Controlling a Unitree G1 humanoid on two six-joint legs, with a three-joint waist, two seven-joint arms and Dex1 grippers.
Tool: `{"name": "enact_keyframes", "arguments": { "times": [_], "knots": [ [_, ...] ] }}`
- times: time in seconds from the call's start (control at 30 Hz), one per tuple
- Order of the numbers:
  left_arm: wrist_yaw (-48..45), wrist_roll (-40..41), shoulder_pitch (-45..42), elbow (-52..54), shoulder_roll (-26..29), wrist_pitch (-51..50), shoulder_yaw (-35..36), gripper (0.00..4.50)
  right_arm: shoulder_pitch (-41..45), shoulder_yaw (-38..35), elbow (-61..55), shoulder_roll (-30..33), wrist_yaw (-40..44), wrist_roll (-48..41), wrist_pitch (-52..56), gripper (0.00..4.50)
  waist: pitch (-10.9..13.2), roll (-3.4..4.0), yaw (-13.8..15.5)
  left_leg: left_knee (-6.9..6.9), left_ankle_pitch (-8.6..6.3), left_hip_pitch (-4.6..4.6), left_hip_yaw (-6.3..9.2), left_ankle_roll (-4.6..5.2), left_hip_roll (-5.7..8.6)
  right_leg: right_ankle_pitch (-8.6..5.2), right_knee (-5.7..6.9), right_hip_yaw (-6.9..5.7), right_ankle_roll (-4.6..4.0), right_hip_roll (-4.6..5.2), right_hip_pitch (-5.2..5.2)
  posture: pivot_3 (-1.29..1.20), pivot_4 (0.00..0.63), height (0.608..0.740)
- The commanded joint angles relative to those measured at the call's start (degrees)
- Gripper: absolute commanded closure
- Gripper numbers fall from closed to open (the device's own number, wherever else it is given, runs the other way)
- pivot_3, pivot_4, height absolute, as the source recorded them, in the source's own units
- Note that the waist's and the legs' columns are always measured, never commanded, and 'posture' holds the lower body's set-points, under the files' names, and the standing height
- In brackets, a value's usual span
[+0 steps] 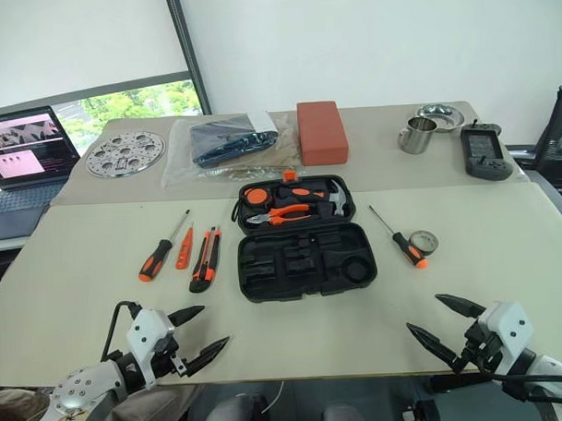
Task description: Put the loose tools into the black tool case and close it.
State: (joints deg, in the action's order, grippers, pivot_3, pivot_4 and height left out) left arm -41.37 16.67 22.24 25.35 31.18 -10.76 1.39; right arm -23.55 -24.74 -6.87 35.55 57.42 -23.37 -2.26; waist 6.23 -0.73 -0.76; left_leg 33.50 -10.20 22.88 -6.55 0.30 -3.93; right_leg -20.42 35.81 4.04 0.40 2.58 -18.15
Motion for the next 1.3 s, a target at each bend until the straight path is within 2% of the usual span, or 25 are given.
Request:
{"name": "enact_keyframes", "arguments": {
  "times": [0.03, 0.17, 0.27, 0.4, 0.57, 0.87, 1.0, 1.2, 1.23, 1.3],
  "knots": [
    [1.87, 3.84, -1.68, 5.10, -1.59, -1.61, 1.59, 0.00, 1.18, -0.10, -3.56, 1.04, 1.18, -2.78, 0.11, 0.03, 0.00, 0.00, 0.00, 0.00, 0.00, 0.00, 0.00, 0.00, 0.00, 0.00, 0.00, 0.00, 0.00, 0.00, 0.00, 0.00, 0.150, 0.740],
    [8.37, 11.74, -9.08, 5.25, -5.76, -6.94, 7.52, 0.00, 4.53, 0.83, -9.57, 1.35, 1.63, -8.84, 4.82, 0.03, 0.00, 0.01, -0.07, 0.12, 0.01, -0.02, 0.02, 0.00, -0.03, 0.01, 0.15, -0.06, 0.02, -0.10, 0.01, 0.00, 0.150, 0.740],
    [17.09, 8.41, -15.67, 0.41, -6.77, -10.43, 12.06, 0.00, 7.58, 2.13, -14.10, 1.93, 1.70, -13.12, 8.31, 0.03, 0.00, 0.01, -0.04, 0.22, 0.03, -0.04, 0.04, 0.04, -0.02, 0.02, 0.27, -0.10, 0.04, -0.19, 0.01, 0.00, 0.150, 0.740],
    [25.84, 3.91, -20.91, -7.25, -4.61, -17.25, 16.78, 0.00, 13.02, 3.76, -18.26, 2.10, -0.49, -17.12, 12.10, 0.03, 0.03, -0.03, -0.12, 0.25, 0.05, -0.05, 0.04, 0.06, 0.07, 0.03, 0.26, -0.08, 0.08, -0.53, 0.01, 0.00, 0.150, 0.740],
    [23.84, 1.71, -21.87, -11.99, -0.16, -21.31, 15.37, 0.00, 16.59, 5.13, -20.77, 2.69, -2.16, -17.66, 14.50, 0.03, 0.08, -0.12, 0.20, 0.22, 0.05, -0.02, 0.02, 0.04, 0.08, 0.02, 0.24, -0.10, 0.12, -0.50, -0.02, 0.00, 0.150, 0.740],
    [20.50, 1.48, -25.00, -19.63, 0.78, -26.19, 11.91, 0.00, 19.19, 5.60, -24.65, 3.52, -4.70, -18.71, 18.04, 0.03, 0.06, -0.09, 0.96, 0.19, 0.06, -0.06, 0.00, 0.01, 0.04, 0.04, 0.26, -0.14, 0.13, -0.35, -0.01, 0.00, 0.150, 0.740],
    [19.47, 0.87, -26.38, -24.20, 1.13, -24.76, 12.36, 1.16, 19.49, 5.02, -25.22, 4.06, -5.36, -19.09, 18.89, 0.00, 0.04, -0.06, 0.80, 0.19, 0.07, -0.07, 0.00, 0.00, 0.04, 0.04, 0.28, -0.13, 0.13, -0.33, -0.01, 0.00, 0.150, 0.740],
    [18.17, 0.67, -27.21, -27.60, 1.06, -20.95, 13.00, 3.42, 18.83, 4.99, -25.75, 3.96, -5.95, -18.99, 19.01, 0.00, 0.02, -0.04, 0.33, 0.20, 0.08, -0.09, 0.00, -0.01, 0.01, 0.04, 0.32, -0.12, 0.13, -0.25, -0.01, 0.00, 0.150, 0.740],
    [17.75, 0.89, -27.63, -28.54, 0.79, -18.82, 13.80, 3.58, 18.57, 4.97, -25.84, 3.82, -6.06, -18.94, 18.91, 0.00, 0.02, -0.03, 0.28, 0.20, 0.08, -0.09, 0.00, -0.01, 0.02, 0.04, 0.33, -0.12, 0.13, -0.25, -0.01, 0.00, 0.150, 0.740],
    [15.96, 2.44, -28.85, -29.82, 0.33, -14.93, 15.63, 3.59, 18.04, 4.77, -25.89, 3.62, -6.25, -18.75, 18.58, 0.00, 0.02, -0.03, 0.22, 0.20, 0.08, -0.08, 0.00, -0.01, 0.01, 0.04, 0.34, -0.13, 0.13, -0.25, -0.01, 0.00, 0.150, 0.740]
  ]
}}
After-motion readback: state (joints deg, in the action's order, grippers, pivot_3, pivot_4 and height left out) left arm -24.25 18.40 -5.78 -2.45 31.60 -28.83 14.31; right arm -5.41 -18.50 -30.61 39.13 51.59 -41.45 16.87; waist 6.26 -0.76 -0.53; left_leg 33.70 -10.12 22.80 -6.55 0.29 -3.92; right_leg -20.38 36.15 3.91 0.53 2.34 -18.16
